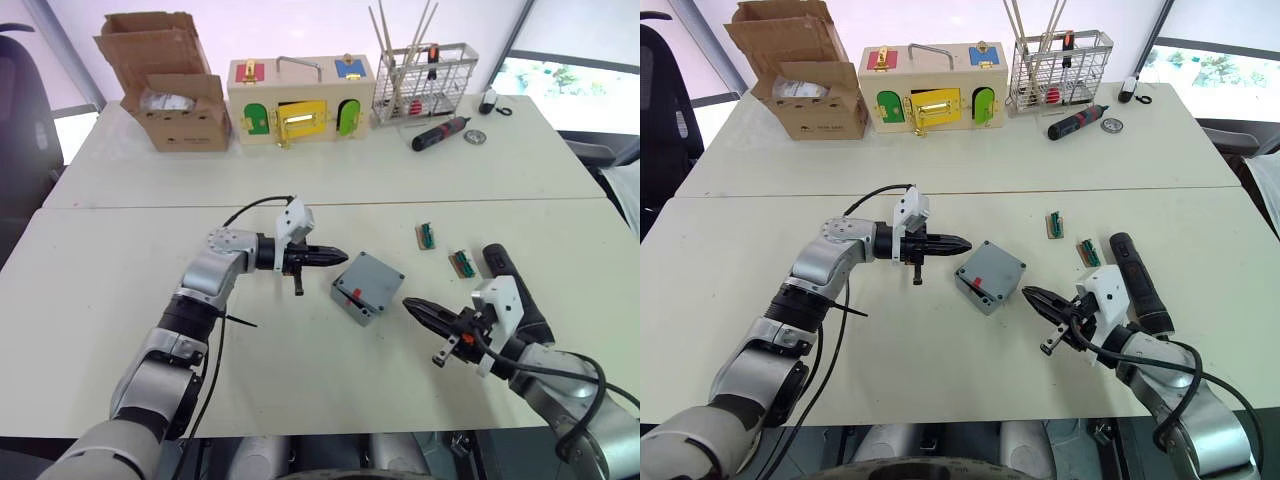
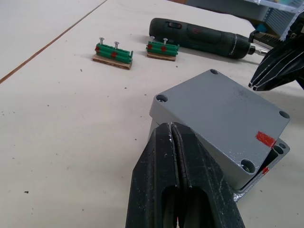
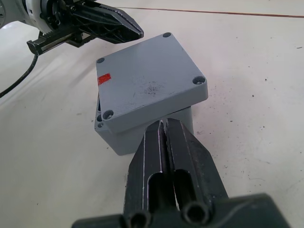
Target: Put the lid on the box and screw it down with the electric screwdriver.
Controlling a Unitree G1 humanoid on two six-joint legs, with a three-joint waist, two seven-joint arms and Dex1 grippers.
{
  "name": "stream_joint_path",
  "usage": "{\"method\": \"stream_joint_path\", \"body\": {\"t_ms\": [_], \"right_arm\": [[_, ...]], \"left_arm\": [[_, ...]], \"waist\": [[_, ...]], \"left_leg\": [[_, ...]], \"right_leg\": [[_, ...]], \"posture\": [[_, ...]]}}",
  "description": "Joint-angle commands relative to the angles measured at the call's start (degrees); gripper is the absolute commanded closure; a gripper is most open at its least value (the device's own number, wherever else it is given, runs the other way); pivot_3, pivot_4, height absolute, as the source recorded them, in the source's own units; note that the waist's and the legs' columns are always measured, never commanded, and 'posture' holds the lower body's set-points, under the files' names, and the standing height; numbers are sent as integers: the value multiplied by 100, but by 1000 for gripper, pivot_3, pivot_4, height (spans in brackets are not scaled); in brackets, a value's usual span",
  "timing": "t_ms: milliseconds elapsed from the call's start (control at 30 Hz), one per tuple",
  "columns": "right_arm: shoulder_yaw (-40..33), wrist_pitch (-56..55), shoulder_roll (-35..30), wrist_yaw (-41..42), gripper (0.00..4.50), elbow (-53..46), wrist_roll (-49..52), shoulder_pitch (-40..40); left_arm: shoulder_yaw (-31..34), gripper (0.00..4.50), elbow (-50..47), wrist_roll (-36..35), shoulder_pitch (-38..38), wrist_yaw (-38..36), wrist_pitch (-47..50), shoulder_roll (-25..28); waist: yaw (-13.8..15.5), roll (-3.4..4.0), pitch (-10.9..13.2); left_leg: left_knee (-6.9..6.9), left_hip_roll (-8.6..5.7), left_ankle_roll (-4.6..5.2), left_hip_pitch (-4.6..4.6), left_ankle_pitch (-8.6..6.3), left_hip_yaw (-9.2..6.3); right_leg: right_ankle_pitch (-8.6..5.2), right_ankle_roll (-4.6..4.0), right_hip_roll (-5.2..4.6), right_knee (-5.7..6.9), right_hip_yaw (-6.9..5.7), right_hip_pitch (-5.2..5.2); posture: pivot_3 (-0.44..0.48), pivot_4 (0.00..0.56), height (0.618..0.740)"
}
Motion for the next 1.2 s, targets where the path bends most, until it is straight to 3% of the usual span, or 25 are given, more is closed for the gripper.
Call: {"method": "stream_joint_path", "body": {"t_ms": [33, 800, 1200], "right_arm": [[148, -189, 38, 54, 4460, 4, -107, -91], [573, -215, 61, 145, 4460, 19, -189, -388], [578, -215, 44, 138, 4460, 70, -220, -403]], "left_arm": [[2, 4500, -169, -16, -87, -57, -28, -12], [-96, 4500, -452, 15, 88, -130, 91, 4], [180, 4500, -180, -54, -127, 142, 57, -110]], "waist": [[0, 0, 0], [0, 0, 0], [4, 0, 0]], "left_leg": [[0, 0, -1, 0, 0, 0], [0, 0, -15, 0, 9, 0], [0, 0, -14, 0, 8, 0]], "right_leg": [[0, 0, 0, 0, 0, 0], [0, 0, 0, 0, 0, 0], [0, 0, 0, 0, 0, 0]], "posture": [[0, 150, 737], [0, 150, 737], [0, 150, 737]]}}
